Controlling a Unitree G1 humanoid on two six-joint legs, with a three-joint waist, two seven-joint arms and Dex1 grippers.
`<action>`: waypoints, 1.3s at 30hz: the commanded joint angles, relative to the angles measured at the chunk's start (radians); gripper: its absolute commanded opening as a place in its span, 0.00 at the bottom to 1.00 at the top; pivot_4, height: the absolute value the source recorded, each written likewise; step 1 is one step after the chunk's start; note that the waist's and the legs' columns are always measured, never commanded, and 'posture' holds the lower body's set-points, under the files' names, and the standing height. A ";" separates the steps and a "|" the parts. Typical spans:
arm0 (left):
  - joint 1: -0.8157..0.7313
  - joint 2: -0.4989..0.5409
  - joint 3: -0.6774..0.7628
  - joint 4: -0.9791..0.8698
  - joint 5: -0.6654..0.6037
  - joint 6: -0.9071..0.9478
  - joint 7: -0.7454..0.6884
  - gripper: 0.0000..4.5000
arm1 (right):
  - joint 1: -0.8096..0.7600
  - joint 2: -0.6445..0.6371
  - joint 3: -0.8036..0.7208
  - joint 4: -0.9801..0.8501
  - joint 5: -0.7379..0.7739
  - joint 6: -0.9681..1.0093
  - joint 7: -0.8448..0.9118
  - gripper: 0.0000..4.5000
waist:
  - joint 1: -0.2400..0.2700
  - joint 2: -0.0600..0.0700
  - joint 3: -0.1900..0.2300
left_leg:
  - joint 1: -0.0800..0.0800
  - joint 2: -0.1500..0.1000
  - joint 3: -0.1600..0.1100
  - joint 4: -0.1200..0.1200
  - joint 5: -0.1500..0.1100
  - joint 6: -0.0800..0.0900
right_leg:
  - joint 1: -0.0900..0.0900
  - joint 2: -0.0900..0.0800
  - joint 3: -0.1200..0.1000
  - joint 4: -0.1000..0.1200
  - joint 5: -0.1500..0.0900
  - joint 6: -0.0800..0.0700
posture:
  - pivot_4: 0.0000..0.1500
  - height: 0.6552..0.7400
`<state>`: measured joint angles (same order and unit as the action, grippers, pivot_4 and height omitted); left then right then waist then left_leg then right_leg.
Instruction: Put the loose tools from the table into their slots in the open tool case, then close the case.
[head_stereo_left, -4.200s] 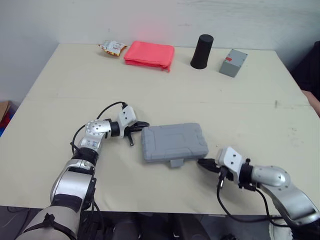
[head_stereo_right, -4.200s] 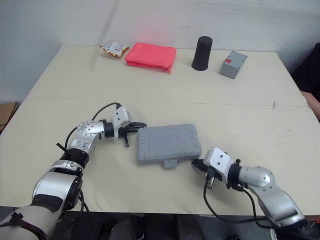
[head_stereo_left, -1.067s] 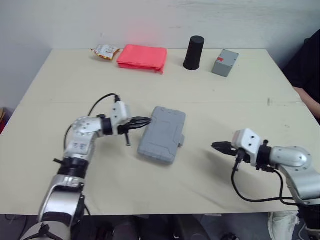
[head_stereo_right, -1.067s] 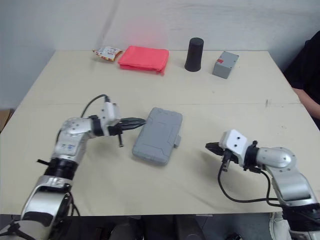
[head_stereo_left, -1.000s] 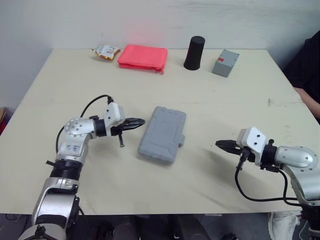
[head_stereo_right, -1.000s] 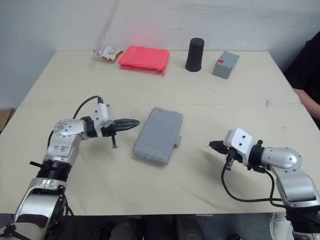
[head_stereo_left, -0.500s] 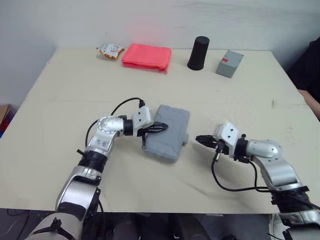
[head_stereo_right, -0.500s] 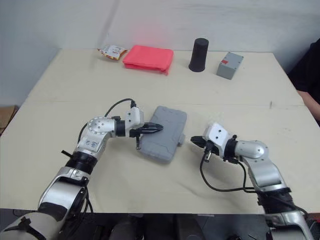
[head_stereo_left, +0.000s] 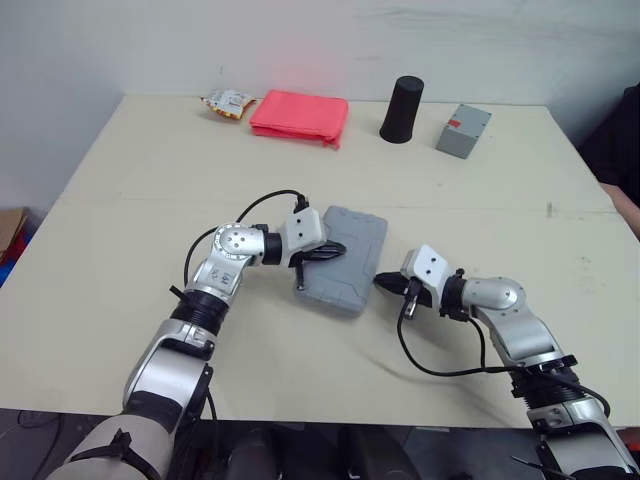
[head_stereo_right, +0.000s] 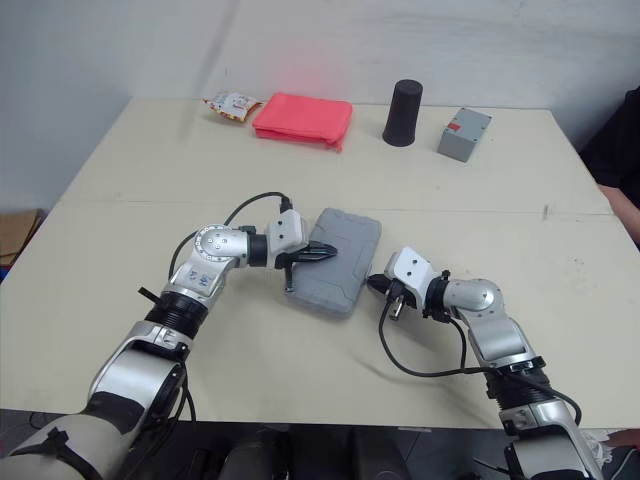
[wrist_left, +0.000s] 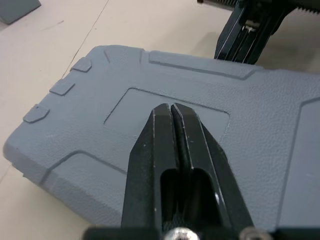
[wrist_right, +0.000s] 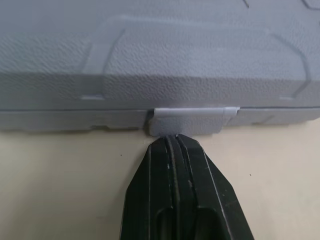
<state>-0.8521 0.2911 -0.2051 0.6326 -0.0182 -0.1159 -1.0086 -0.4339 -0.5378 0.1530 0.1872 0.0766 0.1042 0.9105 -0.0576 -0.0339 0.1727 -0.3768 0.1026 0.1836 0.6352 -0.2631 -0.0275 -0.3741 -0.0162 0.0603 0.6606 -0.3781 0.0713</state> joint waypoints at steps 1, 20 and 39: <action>-0.022 -0.016 -0.024 0.005 0.029 0.020 0.021 0.01 | -0.026 0.015 -0.006 0.012 -0.001 -0.034 -0.012 0.00 | -0.001 0.000 0.000 | 0.000 0.000 0.000 0.000 0.000 0.000 | 0.000 0.000 0.000 0.000 0.000 0.000 | 1.00 1.00; 0.048 -0.037 -0.120 0.165 0.154 0.034 0.050 0.01 | -0.195 0.109 0.068 0.320 -0.070 -0.237 0.055 0.00 | -0.032 0.001 -0.008 | 0.011 0.000 0.001 -0.002 -0.001 -0.002 | 0.010 0.002 0.001 -0.001 0.000 -0.001 | 1.00 1.00; 0.103 0.011 0.035 0.084 -0.004 -0.063 0.022 0.01 | -0.156 -0.061 -0.026 0.183 -0.010 -0.296 0.209 0.00 | -0.050 0.005 -0.015 | 0.021 0.006 0.001 -0.007 -0.004 -0.007 | 0.017 0.004 0.001 -0.003 -0.004 -0.005 | 1.00 1.00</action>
<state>-0.8072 0.2791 -0.1695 0.6796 -0.0166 -0.1796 -0.9515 -0.6103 -0.5698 0.1629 0.4464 0.0257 -0.1929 1.0883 -0.1072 -0.0284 0.1577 -0.3564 0.1085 0.1847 0.6278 -0.2673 -0.0347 -0.3570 -0.0116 0.0606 0.6571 -0.3817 0.0662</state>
